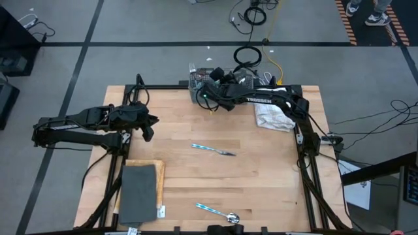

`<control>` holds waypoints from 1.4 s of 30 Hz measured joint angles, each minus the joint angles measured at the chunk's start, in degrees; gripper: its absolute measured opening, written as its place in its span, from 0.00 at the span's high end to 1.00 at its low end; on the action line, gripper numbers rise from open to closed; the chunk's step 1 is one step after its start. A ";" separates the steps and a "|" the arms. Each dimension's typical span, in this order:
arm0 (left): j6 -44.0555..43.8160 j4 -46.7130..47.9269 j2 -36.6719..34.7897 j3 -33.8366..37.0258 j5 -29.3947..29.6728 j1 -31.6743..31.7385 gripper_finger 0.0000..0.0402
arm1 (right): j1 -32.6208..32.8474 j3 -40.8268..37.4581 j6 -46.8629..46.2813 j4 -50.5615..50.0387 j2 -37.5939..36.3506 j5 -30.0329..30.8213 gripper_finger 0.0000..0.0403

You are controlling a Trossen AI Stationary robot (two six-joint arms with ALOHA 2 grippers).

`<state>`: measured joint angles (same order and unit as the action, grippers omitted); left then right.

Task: Sort silverware
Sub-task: Put the knife into the silverware basket

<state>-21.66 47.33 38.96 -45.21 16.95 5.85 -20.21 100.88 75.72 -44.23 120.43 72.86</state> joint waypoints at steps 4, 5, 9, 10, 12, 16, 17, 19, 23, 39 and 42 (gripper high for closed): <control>0.04 0.03 0.00 0.00 0.33 0.00 0.84 | -0.02 0.00 -0.04 0.74 0.24 -1.29 0.98; 0.03 0.02 0.00 0.02 0.33 0.02 0.84 | -0.02 0.00 -0.06 1.17 0.26 -1.34 0.97; 0.06 0.07 0.00 0.00 0.39 0.00 0.84 | -0.02 0.00 -0.29 1.23 0.13 -2.82 0.87; 0.05 0.04 0.00 0.00 0.42 0.00 0.84 | -0.02 0.00 -0.65 1.22 0.13 -3.01 0.83; 0.06 0.07 0.00 0.00 0.44 0.00 0.84 | -0.02 0.00 -1.18 1.23 0.10 -3.13 0.77; 0.06 0.07 0.00 0.00 0.48 0.00 0.84 | 0.02 0.00 -1.52 1.70 0.08 -3.17 0.66; 0.06 0.07 0.00 0.00 0.48 0.02 0.84 | 0.02 0.00 -1.53 2.36 0.08 -2.80 0.63; 0.06 0.08 0.00 0.00 0.48 0.01 0.84 | 0.03 0.00 -1.55 4.28 0.05 -1.55 0.59; 0.05 0.15 0.00 0.00 0.48 0.02 0.84 | 0.19 0.00 -1.91 7.21 -0.72 0.93 0.54; -0.40 0.05 0.00 0.01 -1.52 0.01 0.84 | 12.60 0.09 -49.05 -6.04 -20.23 -5.81 0.57; -0.43 -0.07 0.00 0.00 -2.89 0.01 0.84 | 16.05 0.09 -73.25 -11.99 -23.21 -30.73 0.59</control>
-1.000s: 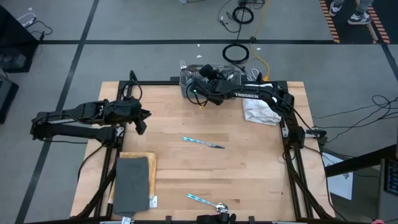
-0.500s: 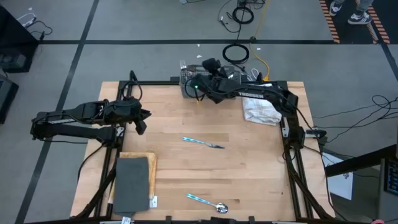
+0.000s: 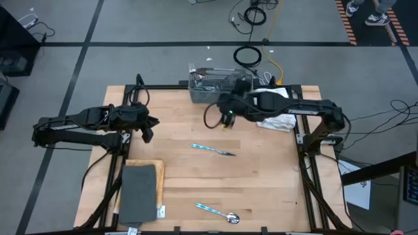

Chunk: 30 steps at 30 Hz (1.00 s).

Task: Sort silverware
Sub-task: Put the knife into the silverware basket

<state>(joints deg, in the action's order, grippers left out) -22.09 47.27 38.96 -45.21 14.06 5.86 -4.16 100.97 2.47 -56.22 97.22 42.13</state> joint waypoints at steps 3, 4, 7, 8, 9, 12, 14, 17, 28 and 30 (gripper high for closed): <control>0.04 -0.04 0.00 0.01 -0.48 0.01 0.84 | 0.32 0.00 -11.80 -0.54 0.06 -23.23 0.62; 0.19 -0.04 -0.02 0.00 -0.48 -0.01 0.84 | 0.61 0.00 -11.99 -0.65 1.03 -25.84 0.62; 0.39 -0.07 -0.02 0.00 -0.46 0.00 0.84 | 1.62 -0.02 -9.61 -3.02 4.50 -27.69 0.63; 0.38 -0.10 -0.02 0.00 -0.45 0.00 0.84 | 1.86 -0.02 -8.20 -4.51 5.88 -28.80 0.62; 0.34 -0.09 -0.02 0.00 -0.47 0.00 0.84 | 2.10 -0.02 -7.19 -5.95 7.52 -30.25 0.62; 0.09 -0.10 -0.02 0.00 -0.48 0.00 0.84 | 2.79 -0.08 -5.70 -8.12 12.91 -31.89 0.58; 0.13 -0.08 -0.02 0.00 -0.48 0.01 0.84 | 3.46 -0.15 -4.31 -7.39 16.25 -32.16 0.54; 0.09 -0.04 -0.02 0.00 -0.48 0.01 0.84 | 4.32 -0.13 -2.98 -5.46 20.16 -34.58 0.50; 0.14 -0.02 0.00 0.00 -0.47 0.01 0.84 | 4.49 -0.11 -3.23 3.08 29.12 -38.03 0.45; 0.14 0.00 0.00 0.00 -0.47 0.00 0.84 | 4.44 -0.11 -3.61 5.29 29.45 -38.10 0.45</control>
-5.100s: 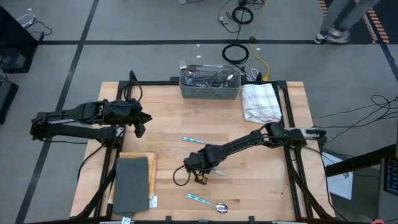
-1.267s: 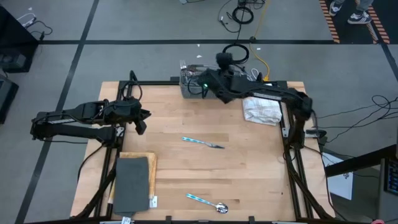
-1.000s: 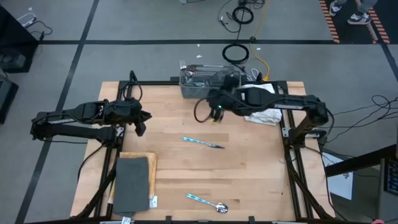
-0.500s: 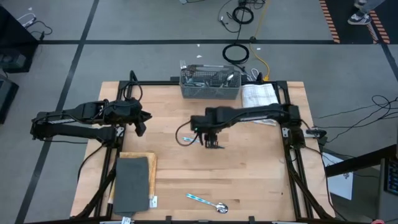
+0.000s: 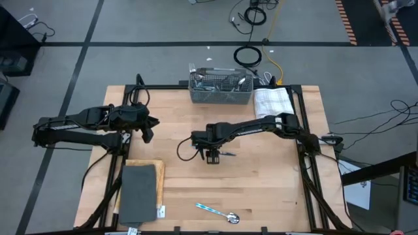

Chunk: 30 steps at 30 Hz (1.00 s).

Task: Sort silverware
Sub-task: Put the knife into the silverware basket

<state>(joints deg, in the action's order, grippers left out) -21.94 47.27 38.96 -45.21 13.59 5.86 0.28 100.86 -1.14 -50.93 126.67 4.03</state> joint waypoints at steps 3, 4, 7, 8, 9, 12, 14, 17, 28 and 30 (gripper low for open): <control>0.05 0.04 0.00 0.00 0.02 0.01 0.84 | -0.10 0.09 -0.47 2.07 0.39 0.27 0.45; 0.17 0.08 0.00 0.00 0.02 -0.01 0.84 | -0.15 0.11 -0.57 2.10 0.60 0.42 0.45; 0.21 0.22 0.00 0.00 0.04 0.00 0.84 | -0.57 0.09 -0.75 1.84 2.11 -0.26 0.46; 0.25 0.27 0.02 0.02 0.04 -0.01 0.84 | -0.65 0.07 -0.77 1.59 2.88 -0.97 0.47; 0.24 0.31 0.01 0.01 0.04 0.01 0.84 | -0.66 0.09 -1.21 1.44 3.49 -1.56 0.48; 0.25 0.73 0.02 0.02 0.06 0.00 0.84 | -0.66 0.42 -1.99 0.84 5.00 -1.65 0.50; 0.23 1.26 0.00 0.02 0.08 0.01 0.84 | -0.56 0.42 -2.34 0.22 6.08 -1.53 0.53; 0.25 2.39 0.02 0.02 0.15 -0.01 0.84 | -0.41 0.56 -4.47 -0.47 7.27 -0.43 0.65; 0.34 3.10 0.00 0.02 0.61 0.01 0.84 | -0.25 0.33 -8.16 -0.10 7.20 -1.60 0.99; 0.34 3.10 0.00 0.02 0.61 0.01 0.84 | 0.34 0.09 -8.66 0.03 6.25 -0.49 0.99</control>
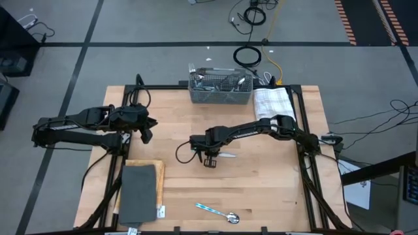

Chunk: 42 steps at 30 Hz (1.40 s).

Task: Sort silverware
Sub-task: Put the knife into the silverware basket

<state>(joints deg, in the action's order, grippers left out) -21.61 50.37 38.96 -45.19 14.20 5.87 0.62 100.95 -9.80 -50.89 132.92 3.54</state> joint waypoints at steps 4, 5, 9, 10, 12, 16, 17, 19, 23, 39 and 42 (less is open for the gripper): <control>-0.09 0.00 0.02 0.00 0.00 0.00 0.84 | 0.66 -0.31 -1.54 -0.21 -2.41 1.45 1.00; -0.08 -0.01 0.02 0.00 0.00 0.00 0.84 | 0.68 -0.35 -1.72 -0.46 -3.04 1.93 1.00; -0.13 0.00 0.00 0.00 0.00 0.00 0.84 | 0.58 -0.64 -2.82 -2.69 -6.25 4.33 1.00; -0.13 0.11 0.02 0.00 0.00 0.00 0.84 | 0.57 -0.44 -2.85 -3.02 -7.30 5.24 1.00; -0.15 0.13 0.00 0.00 0.00 -0.02 0.84 | 0.62 -0.32 -2.76 -5.32 -9.53 7.24 1.00; -0.15 0.17 0.00 0.00 0.00 -0.01 0.84 | 0.48 -0.33 -1.44 -10.01 -14.16 11.98 1.00; -0.15 0.21 0.01 0.00 0.00 -0.01 0.84 | 0.23 -0.33 -1.14 -11.29 -15.68 13.65 1.00; -0.13 0.24 0.02 0.00 0.00 0.00 0.84 | -0.85 -0.27 0.18 -13.86 -18.80 17.67 1.00; -0.11 0.28 0.02 0.00 0.00 -0.02 0.84 | -4.17 -0.23 3.32 -18.71 -23.91 26.35 1.00; -0.59 0.31 0.00 0.00 1.33 -0.02 0.84 | -16.16 -0.14 58.92 -12.18 -26.84 62.66 1.00; -0.61 0.31 0.01 0.00 2.20 -0.02 0.84 | -17.74 -0.14 74.33 -2.55 -25.73 67.15 1.00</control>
<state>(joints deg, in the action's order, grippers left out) -22.22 50.68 38.97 -45.19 16.39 5.85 -17.11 100.82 64.53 -53.44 107.19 70.69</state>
